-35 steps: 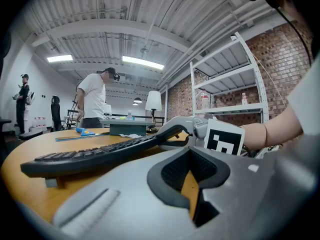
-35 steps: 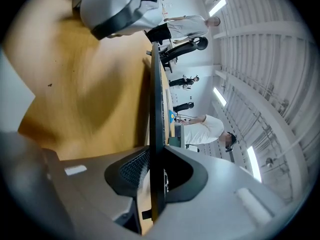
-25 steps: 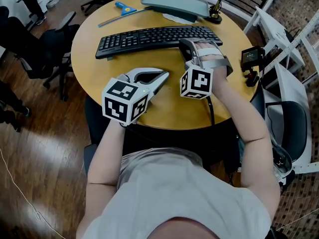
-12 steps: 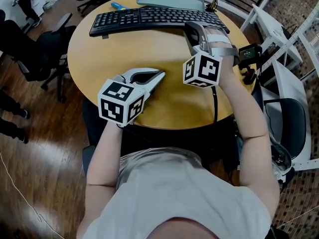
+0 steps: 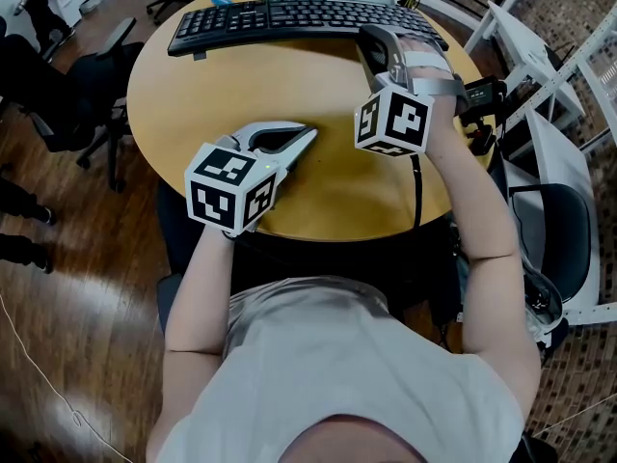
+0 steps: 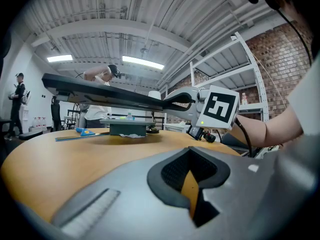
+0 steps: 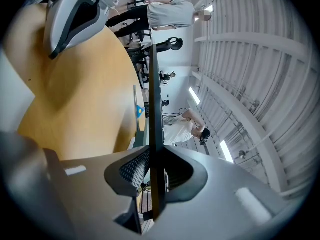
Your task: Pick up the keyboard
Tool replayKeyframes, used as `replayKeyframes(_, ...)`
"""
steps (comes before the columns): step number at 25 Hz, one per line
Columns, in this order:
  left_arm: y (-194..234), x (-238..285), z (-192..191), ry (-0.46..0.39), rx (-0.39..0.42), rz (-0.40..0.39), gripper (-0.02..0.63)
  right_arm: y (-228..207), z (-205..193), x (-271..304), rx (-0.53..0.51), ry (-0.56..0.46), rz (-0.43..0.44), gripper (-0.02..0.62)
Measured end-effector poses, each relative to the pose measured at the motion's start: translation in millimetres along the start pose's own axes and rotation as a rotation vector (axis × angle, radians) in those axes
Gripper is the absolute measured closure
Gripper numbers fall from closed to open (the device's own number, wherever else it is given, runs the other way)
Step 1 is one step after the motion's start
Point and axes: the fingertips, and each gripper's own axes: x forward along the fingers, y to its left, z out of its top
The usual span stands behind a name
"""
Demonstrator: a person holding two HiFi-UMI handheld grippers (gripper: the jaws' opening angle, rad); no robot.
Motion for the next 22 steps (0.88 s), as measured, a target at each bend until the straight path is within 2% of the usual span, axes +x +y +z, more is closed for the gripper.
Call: replayKeyframes(22, -0.2, 0.1, 1.3, 0.004, -0.002, 0.0, 0.606, 10.4, 1.8, 0.8, -0.011, -0.007, 0.025, 0.509)
